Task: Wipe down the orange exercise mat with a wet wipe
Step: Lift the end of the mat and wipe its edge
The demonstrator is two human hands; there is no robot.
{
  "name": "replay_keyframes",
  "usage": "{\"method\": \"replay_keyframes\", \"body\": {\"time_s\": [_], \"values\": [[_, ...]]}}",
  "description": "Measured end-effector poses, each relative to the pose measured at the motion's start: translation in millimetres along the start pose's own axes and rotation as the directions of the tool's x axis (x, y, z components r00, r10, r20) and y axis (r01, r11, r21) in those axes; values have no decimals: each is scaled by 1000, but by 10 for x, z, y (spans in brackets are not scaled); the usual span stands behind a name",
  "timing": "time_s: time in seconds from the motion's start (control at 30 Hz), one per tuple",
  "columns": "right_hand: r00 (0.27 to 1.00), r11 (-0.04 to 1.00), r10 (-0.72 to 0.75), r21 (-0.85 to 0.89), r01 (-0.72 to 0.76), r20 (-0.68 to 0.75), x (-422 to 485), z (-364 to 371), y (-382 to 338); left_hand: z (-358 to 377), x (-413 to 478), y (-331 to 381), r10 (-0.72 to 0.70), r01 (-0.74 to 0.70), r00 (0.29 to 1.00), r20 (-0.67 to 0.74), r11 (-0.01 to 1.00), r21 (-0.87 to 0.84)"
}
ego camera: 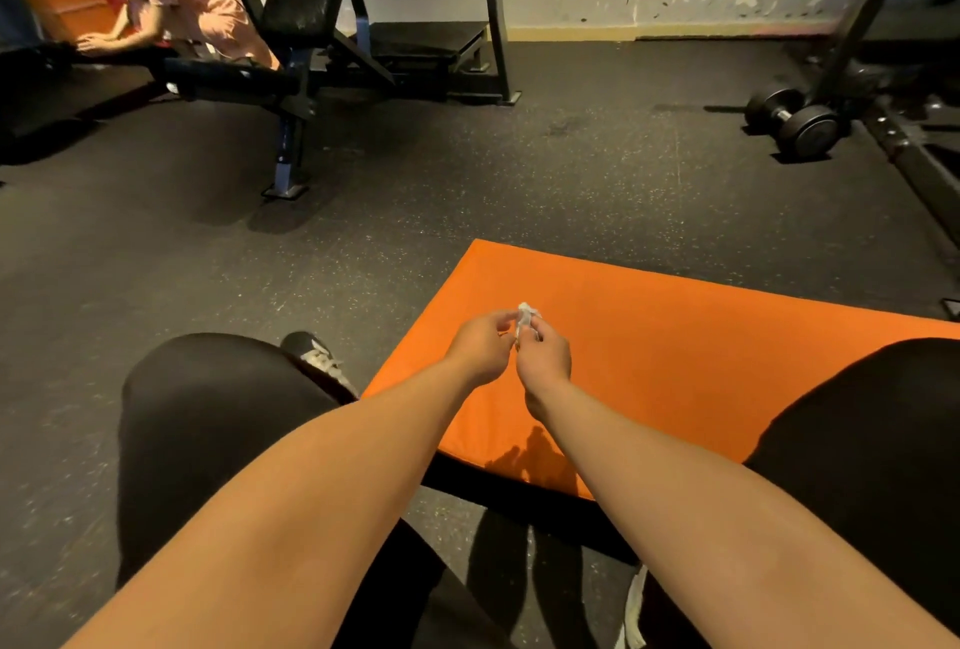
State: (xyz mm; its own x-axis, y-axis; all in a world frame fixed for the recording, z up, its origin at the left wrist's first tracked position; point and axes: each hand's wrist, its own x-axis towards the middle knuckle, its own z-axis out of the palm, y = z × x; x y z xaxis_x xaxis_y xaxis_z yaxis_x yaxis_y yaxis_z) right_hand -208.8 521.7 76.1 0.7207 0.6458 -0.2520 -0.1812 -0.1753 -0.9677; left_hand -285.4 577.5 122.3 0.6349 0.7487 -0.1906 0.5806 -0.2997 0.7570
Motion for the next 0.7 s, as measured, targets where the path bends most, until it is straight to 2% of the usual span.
{"method": "replay_keyframes", "body": {"time_s": [0.2,0.37,0.5,0.7], "values": [[983,987,142,95,-132,-114,327,-68,-52,238,374,141,-26,28,999,20,994,-102],[966,977,210,50,-205,-149,650,-102,17,429,735,-58,-72,80,996,50,984,-161],[960,981,189,-9,-195,-207,977,-115,107,596,1129,-210,-69,83,993,92,983,-161],[876,949,272,-38,-312,-399,1655,-286,348,1116,1873,-400,-126,173,969,215,960,-218]]}}
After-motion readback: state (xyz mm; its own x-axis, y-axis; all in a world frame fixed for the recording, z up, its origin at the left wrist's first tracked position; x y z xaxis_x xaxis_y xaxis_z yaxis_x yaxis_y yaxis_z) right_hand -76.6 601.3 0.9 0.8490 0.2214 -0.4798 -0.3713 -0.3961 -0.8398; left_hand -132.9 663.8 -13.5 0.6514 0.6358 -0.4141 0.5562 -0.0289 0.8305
